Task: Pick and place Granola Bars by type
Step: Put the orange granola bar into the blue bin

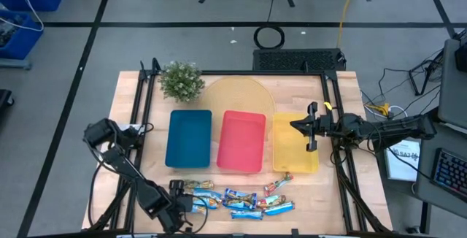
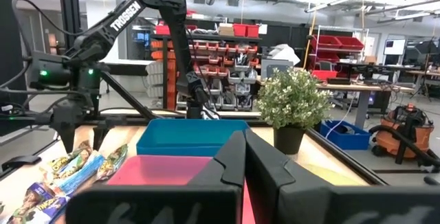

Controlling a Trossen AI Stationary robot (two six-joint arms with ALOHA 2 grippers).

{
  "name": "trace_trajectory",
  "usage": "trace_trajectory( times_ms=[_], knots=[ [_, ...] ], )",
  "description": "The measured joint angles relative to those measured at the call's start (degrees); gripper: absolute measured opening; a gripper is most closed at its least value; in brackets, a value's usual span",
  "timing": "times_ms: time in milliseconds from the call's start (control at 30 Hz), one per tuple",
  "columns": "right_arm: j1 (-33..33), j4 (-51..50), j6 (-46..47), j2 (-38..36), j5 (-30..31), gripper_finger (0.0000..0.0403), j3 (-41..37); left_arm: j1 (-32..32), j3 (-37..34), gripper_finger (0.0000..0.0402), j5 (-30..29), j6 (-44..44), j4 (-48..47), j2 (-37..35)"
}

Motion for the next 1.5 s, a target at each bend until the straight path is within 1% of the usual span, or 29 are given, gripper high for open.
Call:
trace_trajectory(
  times_ms=[167, 267, 367, 500, 667, 800, 900, 1033, 1133, 1267, 1400, 1500],
  knots=[
    [0.0, 0.14, -0.09, -0.01, -0.01, 0.0, -0.01, 0.62, 0.39, 0.0272, -1.11, -0.48, 0.02, 0.17],
    [0.0, 0.16, -0.11, -0.01, 0.0, 0.0, -0.02, 0.66, 0.39, 0.0259, -1.28, -0.49, -0.02, 0.17],
    [0.0, 0.68, -0.11, -0.03, -0.02, 0.0, -0.02, 0.85, 0.39, 0.0228, -0.22, -1.89, -0.32, 0.13],
    [0.0, 0.63, -0.2, -0.02, -0.01, 0.0, -0.02, 1.37, 0.41, 0.0173, 1.74, -4.73, -1.05, 0.04],
    [0.0, 0.63, -0.22, -0.03, 0.03, 0.0, -0.02, 1.62, 0.44, 0.0111, 3.65, -6.11, -2.23, -0.03],
    [0.0, 0.63, -0.27, -0.02, 0.07, 0.0, 0.0, 1.62, 0.51, 0.008, 7.41, -6.44, -2.03, -0.07],
    [0.0, 0.61, -0.46, -0.03, 0.09, 0.0, -0.02, 1.62, 0.59, 0.007, 11.13, -6.14, -1.66, -0.2],
    [0.0, 0.61, -0.44, -0.03, 0.13, 0.0, 0.0, 1.14, 0.41, 0.0068, 16.73, -6.22, -1.33, -1.25],
    [0.0, 0.59, -0.44, -0.02, 0.05, 0.0, -0.01, 0.18, 0.37, 0.0067, 17.71, -6.27, -1.1, -3.39],
    [0.0, 0.59, -0.44, -0.01, 0.02, 0.0, -0.02, -0.97, 1.32, 0.0066, 15.89, -5.46, -1.34, -6.03],
    [0.0, 0.55, -0.44, -0.01, -0.02, 0.0, 0.0, -2.04, 3.34, 0.0066, 12.9, -0.34, -1.83, -9.56],
    [0.0, 0.55, -0.44, -0.01, -0.02, 0.0, -0.02, -2.03, 6.21, 0.0066, 7.42, 4.11, -6.43, -12.27]
  ],
)
